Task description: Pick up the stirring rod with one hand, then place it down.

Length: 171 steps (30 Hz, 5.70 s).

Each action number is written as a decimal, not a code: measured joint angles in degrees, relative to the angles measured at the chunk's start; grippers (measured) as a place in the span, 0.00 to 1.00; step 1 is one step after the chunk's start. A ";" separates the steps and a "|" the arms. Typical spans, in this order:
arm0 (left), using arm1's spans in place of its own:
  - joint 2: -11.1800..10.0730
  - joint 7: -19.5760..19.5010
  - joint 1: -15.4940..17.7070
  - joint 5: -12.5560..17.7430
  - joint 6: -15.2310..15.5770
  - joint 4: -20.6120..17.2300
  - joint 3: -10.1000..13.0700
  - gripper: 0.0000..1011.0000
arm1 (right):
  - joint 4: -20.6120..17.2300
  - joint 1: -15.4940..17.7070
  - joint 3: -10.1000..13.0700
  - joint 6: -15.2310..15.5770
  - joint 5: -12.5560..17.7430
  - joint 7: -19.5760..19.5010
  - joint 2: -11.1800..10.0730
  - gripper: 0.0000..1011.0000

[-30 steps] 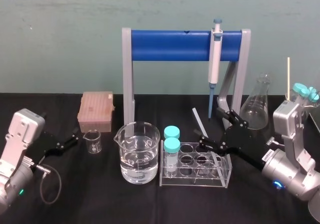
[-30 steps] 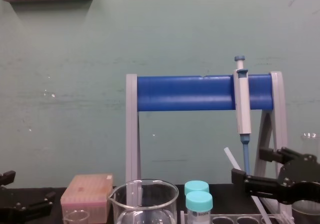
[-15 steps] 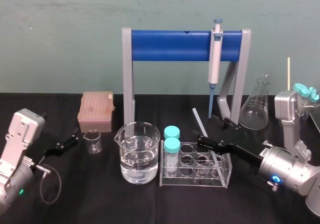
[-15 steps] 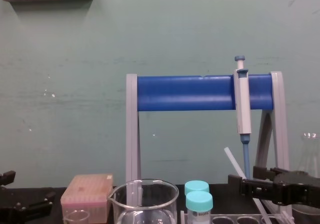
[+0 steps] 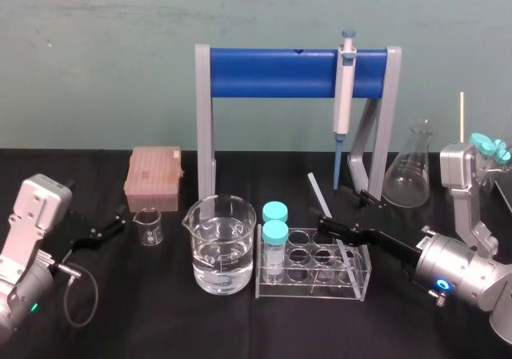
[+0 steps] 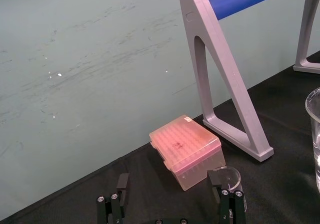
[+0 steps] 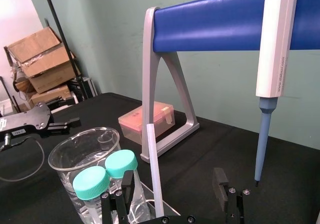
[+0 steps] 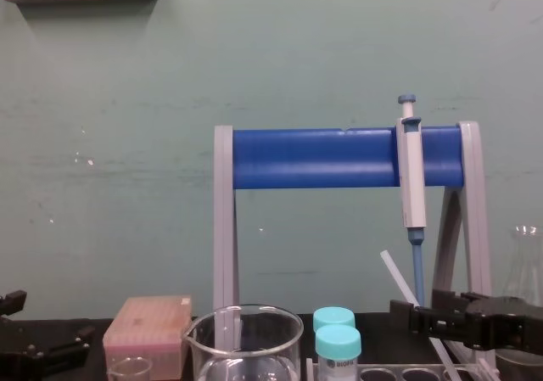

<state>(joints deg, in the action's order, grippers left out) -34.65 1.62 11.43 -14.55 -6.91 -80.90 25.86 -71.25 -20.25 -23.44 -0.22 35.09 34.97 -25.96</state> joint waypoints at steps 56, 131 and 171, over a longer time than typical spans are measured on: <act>0.00 0.00 0.00 0.00 0.00 0.00 0.00 0.99 | 0.02 0.02 0.00 0.03 0.18 0.19 0.05 0.07; 0.00 0.00 0.00 0.00 0.00 0.00 0.00 0.99 | -2.33 4.30 7.67 -28.69 -10.44 -1.70 5.58 0.07; 0.00 0.00 0.00 0.00 0.00 0.00 0.00 0.99 | -2.33 4.30 7.63 -28.84 -10.50 -1.70 5.58 0.07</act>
<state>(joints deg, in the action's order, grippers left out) -34.65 1.62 11.43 -14.55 -6.91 -80.90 25.86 -73.58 -15.94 -15.81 -29.06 24.59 33.27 -20.38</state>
